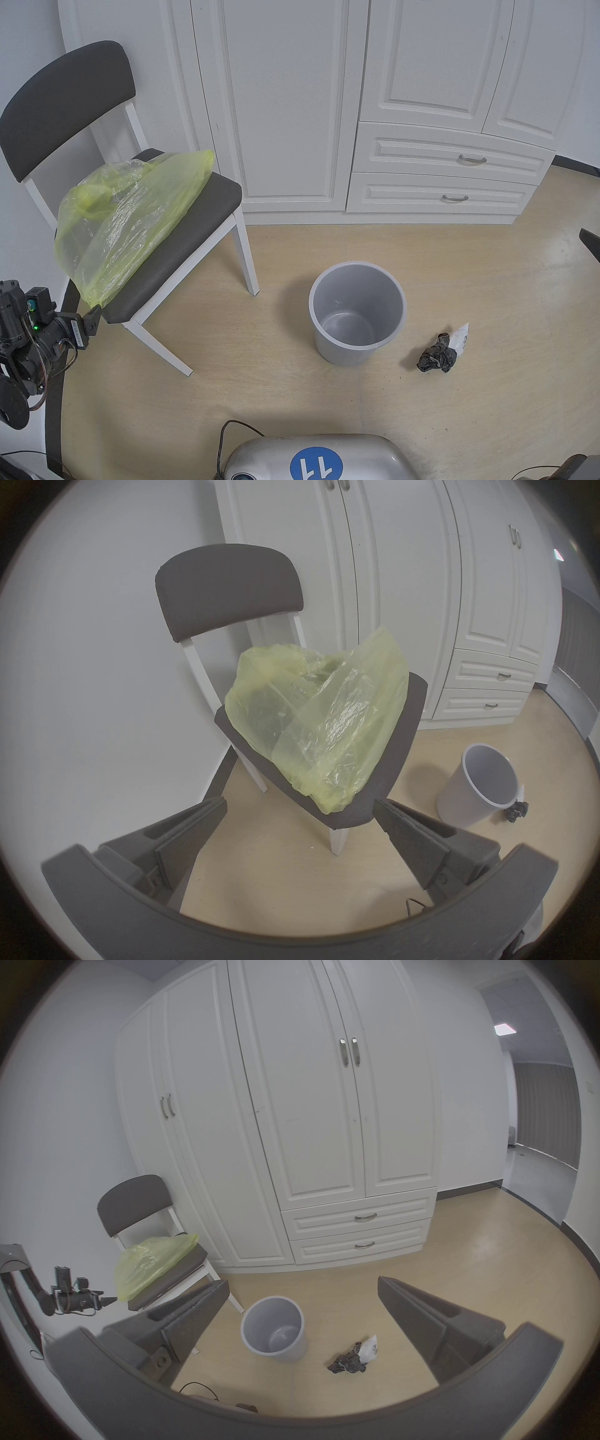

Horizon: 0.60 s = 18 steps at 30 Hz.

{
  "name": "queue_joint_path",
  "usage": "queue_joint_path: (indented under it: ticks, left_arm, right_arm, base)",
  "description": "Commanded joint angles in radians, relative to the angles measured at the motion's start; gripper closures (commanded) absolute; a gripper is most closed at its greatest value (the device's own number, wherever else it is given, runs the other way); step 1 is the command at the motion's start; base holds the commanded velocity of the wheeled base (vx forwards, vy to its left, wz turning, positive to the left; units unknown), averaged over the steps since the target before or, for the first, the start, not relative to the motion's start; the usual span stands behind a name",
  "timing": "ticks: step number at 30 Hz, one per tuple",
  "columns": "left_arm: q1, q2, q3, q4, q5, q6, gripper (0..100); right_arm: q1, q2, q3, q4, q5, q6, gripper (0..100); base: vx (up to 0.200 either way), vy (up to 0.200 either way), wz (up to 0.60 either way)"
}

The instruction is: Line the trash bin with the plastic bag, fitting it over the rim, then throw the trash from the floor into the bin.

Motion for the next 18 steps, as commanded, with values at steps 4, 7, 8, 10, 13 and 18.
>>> queue_joint_path:
  ticks: [4,7,8,10,13,18]
  left_arm:
    - [0.009,0.195,0.03,-0.094,0.003,-0.014,0]
    - [0.015,0.272,-0.028,-0.113,0.004,-0.022,0]
    - [0.026,0.287,-0.045,-0.133,0.003,-0.035,0]
    - [0.037,0.313,-0.07,-0.179,0.004,-0.069,0]
    - [0.048,0.33,-0.076,-0.255,0.003,-0.085,0]
    - [0.078,0.352,-0.091,-0.317,0.001,-0.089,0]
  right_arm:
    - [0.059,0.017,-0.005,-0.013,-0.005,0.006,0]
    - [0.061,0.021,-0.002,-0.012,-0.003,0.009,0]
    - [0.063,0.023,-0.001,-0.012,-0.003,0.007,0]
    - [0.066,0.027,0.001,-0.013,-0.003,0.009,0]
    - [0.066,0.032,-0.004,-0.013,-0.002,0.013,0]
    - [0.092,0.033,0.004,-0.013,0.0,0.01,0]
  base:
    - [0.0,0.0,0.0]
    - [0.0,0.0,0.0]
    - [0.0,0.0,0.0]
    - [0.0,0.0,0.0]
    - [0.0,0.0,0.0]
    - [0.0,0.0,0.0]
